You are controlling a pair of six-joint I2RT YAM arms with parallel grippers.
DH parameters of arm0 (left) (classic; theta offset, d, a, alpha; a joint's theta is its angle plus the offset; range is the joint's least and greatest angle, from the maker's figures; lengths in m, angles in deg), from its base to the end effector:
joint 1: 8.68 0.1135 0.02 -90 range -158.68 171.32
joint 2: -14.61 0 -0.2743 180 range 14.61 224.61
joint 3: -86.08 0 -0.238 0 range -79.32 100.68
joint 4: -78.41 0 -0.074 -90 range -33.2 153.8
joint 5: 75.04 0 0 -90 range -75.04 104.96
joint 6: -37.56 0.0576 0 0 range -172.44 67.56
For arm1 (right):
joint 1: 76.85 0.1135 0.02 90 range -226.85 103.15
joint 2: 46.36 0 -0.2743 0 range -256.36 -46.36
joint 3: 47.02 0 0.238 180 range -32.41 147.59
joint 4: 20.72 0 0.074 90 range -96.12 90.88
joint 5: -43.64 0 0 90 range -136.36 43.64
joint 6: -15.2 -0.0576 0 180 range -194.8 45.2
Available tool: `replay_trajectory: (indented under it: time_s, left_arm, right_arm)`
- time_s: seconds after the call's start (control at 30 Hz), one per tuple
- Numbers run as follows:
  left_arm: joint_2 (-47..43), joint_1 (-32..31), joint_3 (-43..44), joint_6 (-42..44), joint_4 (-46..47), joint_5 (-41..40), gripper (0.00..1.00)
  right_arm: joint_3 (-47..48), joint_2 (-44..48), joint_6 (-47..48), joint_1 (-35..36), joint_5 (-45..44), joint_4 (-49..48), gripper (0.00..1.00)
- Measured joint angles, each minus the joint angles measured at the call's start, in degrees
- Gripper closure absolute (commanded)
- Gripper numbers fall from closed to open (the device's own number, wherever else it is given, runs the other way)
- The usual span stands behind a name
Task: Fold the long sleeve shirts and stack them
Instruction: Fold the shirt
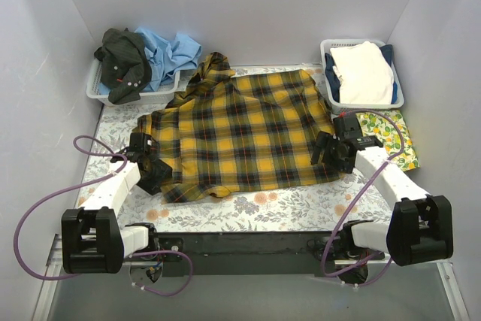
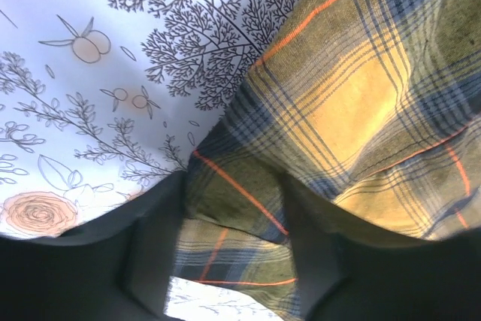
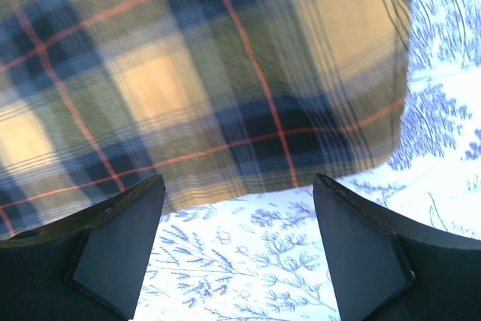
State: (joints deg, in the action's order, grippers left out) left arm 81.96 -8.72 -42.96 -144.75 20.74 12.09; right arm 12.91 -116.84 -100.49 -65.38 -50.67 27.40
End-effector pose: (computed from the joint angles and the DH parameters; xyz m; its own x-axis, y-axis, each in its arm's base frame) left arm 0.1788 0.0028 0.1730 0.0518 -0.9980 -0.0370 -0.9602 -0.0396 -0.2763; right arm 0.2269 0.0416 0.2162 -0.8237 0.2739 -0.4964 0.2187 0.9613 0.1676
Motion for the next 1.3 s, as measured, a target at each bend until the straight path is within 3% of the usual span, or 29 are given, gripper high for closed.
replay_trajectory:
  time_s: [0.03,0.27,0.6,0.7,0.73,0.8,1.03,1.3]
  left_arm:
    - [-0.1,0.0,0.0,-0.3,-0.1,-0.3,0.67]
    - [-0.8,0.0,0.0,-1.9,-0.9,-2.3,1.0]
    - [-1.4,0.0,3.3,-2.5,-4.2,-4.8,1.0]
    - [-2.1,0.0,5.0,-2.6,-5.4,-5.3,1.0]
    - [-2.4,0.0,5.7,-2.6,-5.9,-5.4,1.0]
    - [-3.6,0.0,7.0,-2.6,-6.9,-5.7,1.0]
    - [-6.8,-0.1,8.1,-2.9,-11.5,-7.1,1.0]
    - [-14.8,-0.1,11.9,-4.7,-17.9,-10.1,1.0]
  right_arm:
    - [-0.9,0.0,-0.6,-0.7,0.0,0.1,0.15]
    - [-3.5,0.0,-3.6,-4.8,-2.3,2.0,0.2]
    - [-4.3,-3.3,-5.0,-9.2,-5.2,2.0,0.28]
    - [-5.1,-5.4,-4.9,-9.5,-4.9,0.9,0.45]
    - [-5.4,-6.1,-5.0,-9.6,-4.6,0.4,0.76]
    - [-5.8,-7.2,-4.5,-9.6,-4.1,-1.1,0.98]
    - [-5.5,-7.1,-4.3,-9.6,-1.9,-1.8,0.99]
    - [-5.2,4.8,-4.2,-9.6,-0.9,4.2,0.99]
